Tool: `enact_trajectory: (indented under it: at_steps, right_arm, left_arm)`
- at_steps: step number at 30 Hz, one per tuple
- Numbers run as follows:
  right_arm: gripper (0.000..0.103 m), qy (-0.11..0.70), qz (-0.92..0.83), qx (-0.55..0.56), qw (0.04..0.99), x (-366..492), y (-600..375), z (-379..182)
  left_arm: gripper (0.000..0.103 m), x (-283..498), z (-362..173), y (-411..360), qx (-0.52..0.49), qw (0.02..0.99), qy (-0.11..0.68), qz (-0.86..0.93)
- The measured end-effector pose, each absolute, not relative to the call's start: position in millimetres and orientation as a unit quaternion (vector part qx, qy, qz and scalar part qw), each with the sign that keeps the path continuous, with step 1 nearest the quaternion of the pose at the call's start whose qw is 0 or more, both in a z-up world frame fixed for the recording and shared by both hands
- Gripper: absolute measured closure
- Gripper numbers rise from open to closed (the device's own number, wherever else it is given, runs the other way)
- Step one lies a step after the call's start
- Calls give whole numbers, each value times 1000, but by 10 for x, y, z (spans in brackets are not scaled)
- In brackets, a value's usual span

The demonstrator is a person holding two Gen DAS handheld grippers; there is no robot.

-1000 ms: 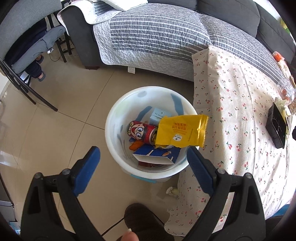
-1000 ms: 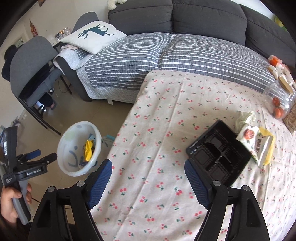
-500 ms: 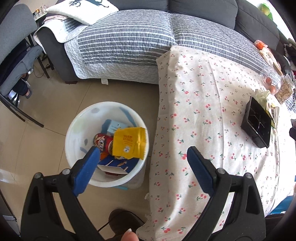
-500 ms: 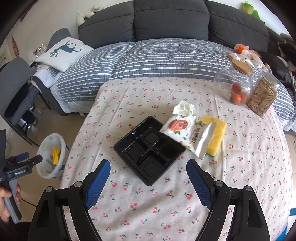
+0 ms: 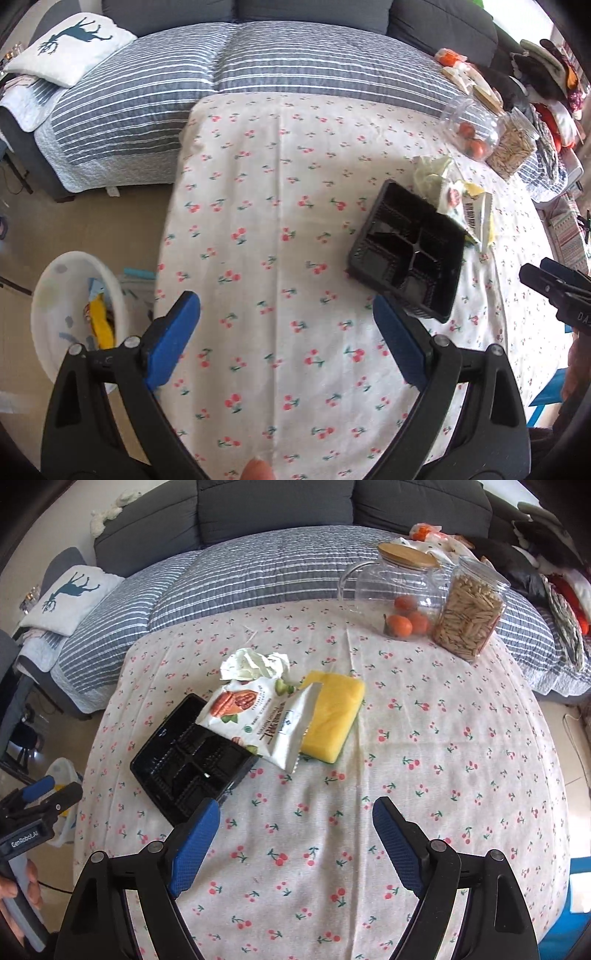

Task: Collect trash
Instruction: 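Grasp the black plastic tray edge with the left tool, then lift the black tray with the left tool while the right tool grasps the white nut-snack packet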

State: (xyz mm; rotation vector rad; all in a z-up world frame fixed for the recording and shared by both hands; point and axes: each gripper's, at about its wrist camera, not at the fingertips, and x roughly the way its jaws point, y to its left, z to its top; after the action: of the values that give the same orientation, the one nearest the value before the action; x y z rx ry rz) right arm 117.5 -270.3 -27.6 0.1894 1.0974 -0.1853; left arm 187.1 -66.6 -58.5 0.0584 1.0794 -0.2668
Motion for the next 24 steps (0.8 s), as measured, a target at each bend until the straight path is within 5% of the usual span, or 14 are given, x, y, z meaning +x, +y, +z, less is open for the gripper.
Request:
enact_trajectory:
  at_steps: [14, 20, 22, 24]
  right_arm:
    - [17, 527, -134, 128, 829, 1026, -3345, -362]
    - [17, 525, -144, 144, 826, 1012, -3512, -398]
    - [17, 525, -147, 149, 825, 1022, -3534, -408]
    - [17, 523, -147, 156, 825, 1041, -3539, -408]
  left_arm:
    - [16, 2031, -940, -1467, 67, 823, 527, -200]
    - [43, 2075, -1033, -1554, 70, 819, 528, -216]
    - [76, 2082, -1038, -1565, 69, 817, 529, -220]
    - [87, 2077, -1029, -1557, 62, 812, 535, -225]
